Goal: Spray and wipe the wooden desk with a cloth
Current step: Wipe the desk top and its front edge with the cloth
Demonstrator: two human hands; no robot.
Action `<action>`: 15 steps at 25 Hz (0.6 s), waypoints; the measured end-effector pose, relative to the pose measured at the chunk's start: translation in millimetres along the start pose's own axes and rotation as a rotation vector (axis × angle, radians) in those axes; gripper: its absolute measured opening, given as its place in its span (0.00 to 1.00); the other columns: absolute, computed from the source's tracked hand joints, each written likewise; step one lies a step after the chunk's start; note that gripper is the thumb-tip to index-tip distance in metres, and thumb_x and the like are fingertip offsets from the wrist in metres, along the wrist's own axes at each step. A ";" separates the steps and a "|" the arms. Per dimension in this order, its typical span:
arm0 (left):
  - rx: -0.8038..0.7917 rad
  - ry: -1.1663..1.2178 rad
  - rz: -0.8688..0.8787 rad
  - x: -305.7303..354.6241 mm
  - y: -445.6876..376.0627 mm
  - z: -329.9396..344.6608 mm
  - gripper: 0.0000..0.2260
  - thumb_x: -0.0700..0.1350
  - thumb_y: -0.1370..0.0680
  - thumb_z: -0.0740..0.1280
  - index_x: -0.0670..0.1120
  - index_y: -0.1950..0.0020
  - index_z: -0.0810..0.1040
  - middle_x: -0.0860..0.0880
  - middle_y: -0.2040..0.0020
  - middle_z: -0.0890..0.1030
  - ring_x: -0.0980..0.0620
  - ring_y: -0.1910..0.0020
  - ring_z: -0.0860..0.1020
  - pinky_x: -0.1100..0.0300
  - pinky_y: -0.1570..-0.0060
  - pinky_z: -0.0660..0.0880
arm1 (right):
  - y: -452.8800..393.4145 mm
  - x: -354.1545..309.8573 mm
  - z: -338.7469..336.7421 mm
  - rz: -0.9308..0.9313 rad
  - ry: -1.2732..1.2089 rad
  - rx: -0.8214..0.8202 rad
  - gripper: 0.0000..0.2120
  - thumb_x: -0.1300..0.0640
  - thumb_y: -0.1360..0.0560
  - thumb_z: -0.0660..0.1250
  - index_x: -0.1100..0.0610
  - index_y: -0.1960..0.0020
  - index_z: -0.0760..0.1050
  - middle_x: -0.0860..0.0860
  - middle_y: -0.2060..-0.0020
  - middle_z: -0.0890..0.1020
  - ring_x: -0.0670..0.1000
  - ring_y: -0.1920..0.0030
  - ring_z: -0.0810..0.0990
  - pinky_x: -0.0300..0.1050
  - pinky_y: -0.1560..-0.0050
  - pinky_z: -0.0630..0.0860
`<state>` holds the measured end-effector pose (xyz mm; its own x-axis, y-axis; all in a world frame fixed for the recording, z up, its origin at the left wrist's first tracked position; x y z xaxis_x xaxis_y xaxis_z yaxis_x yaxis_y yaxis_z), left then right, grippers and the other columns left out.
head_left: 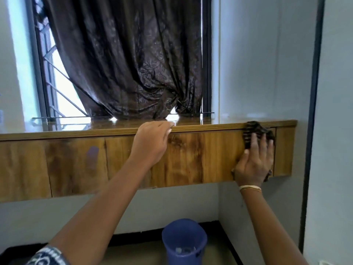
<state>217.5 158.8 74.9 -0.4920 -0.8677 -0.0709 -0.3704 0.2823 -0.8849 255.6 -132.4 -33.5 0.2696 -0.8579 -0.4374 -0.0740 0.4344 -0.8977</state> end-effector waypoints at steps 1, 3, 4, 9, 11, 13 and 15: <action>-0.005 0.002 -0.017 0.3 -0.9 -0.2 0.14 0.44 0.18 0.59 0.48 0.35 0.79 0.50 0.41 0.83 0.51 0.42 0.79 0.55 0.40 0.71 | -7.7 8.8 -3.0 0.110 -0.018 0.019 0.25 0.55 0.20 0.54 0.56 0.23 0.63 0.58 0.24 0.65 0.61 0.22 0.56 0.64 0.27 0.59; -0.028 -0.008 -0.034 6.5 -6.3 3.2 0.15 0.44 0.18 0.59 0.47 0.34 0.78 0.49 0.40 0.82 0.49 0.41 0.79 0.53 0.39 0.72 | -13.7 -6.6 -3.6 0.245 -0.024 0.045 0.26 0.54 0.19 0.52 0.55 0.22 0.60 0.58 0.23 0.62 0.61 0.22 0.55 0.65 0.26 0.58; -0.045 -0.002 -0.021 15.7 -12.9 6.7 0.15 0.44 0.18 0.59 0.47 0.33 0.78 0.48 0.39 0.82 0.49 0.40 0.79 0.52 0.39 0.73 | -12.3 -27.4 0.0 0.218 -0.024 0.029 0.26 0.54 0.18 0.51 0.56 0.21 0.58 0.57 0.22 0.60 0.61 0.21 0.53 0.64 0.25 0.56; -0.102 0.021 0.027 76.3 -37.9 32.9 0.11 0.43 0.20 0.60 0.46 0.42 0.80 0.45 0.47 0.84 0.43 0.47 0.81 0.53 0.49 0.73 | -10.9 -65.2 7.7 -0.547 -0.048 -0.234 0.25 0.55 0.19 0.55 0.54 0.23 0.62 0.54 0.23 0.62 0.57 0.21 0.56 0.56 0.23 0.55; -0.076 0.057 0.016 79.6 -41.1 37.7 0.13 0.43 0.19 0.61 0.46 0.38 0.80 0.46 0.43 0.84 0.45 0.44 0.81 0.53 0.45 0.74 | -35.5 -15.4 -5.1 -0.506 -0.004 -0.181 0.25 0.56 0.20 0.56 0.56 0.23 0.63 0.55 0.23 0.62 0.57 0.21 0.56 0.58 0.23 0.57; -0.059 0.089 0.011 78.5 -39.7 38.6 0.15 0.43 0.19 0.61 0.48 0.34 0.79 0.48 0.40 0.83 0.47 0.41 0.80 0.52 0.40 0.74 | -63.7 36.2 -19.0 -0.198 -0.027 -0.078 0.26 0.55 0.20 0.55 0.57 0.22 0.61 0.55 0.23 0.62 0.57 0.21 0.55 0.59 0.24 0.57; -0.047 0.102 0.026 80.6 -39.3 37.5 0.15 0.43 0.19 0.61 0.49 0.34 0.79 0.48 0.41 0.83 0.47 0.41 0.80 0.51 0.40 0.74 | -76.8 59.1 -24.1 -0.027 -0.082 -0.023 0.26 0.54 0.20 0.53 0.57 0.22 0.61 0.55 0.23 0.62 0.55 0.22 0.56 0.57 0.23 0.58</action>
<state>222.0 62.4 86.6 -0.5786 -0.8144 -0.0443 -0.3916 0.3251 -0.8608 254.0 -223.0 8.3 0.3494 -0.8434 -0.4082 -0.0874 0.4044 -0.9104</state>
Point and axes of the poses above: each hand's wrist, its own y-axis away from the middle knuckle, its own z-axis out of the palm, x = y × z, the point moved 2 cm from there along -y, towards the middle knuckle
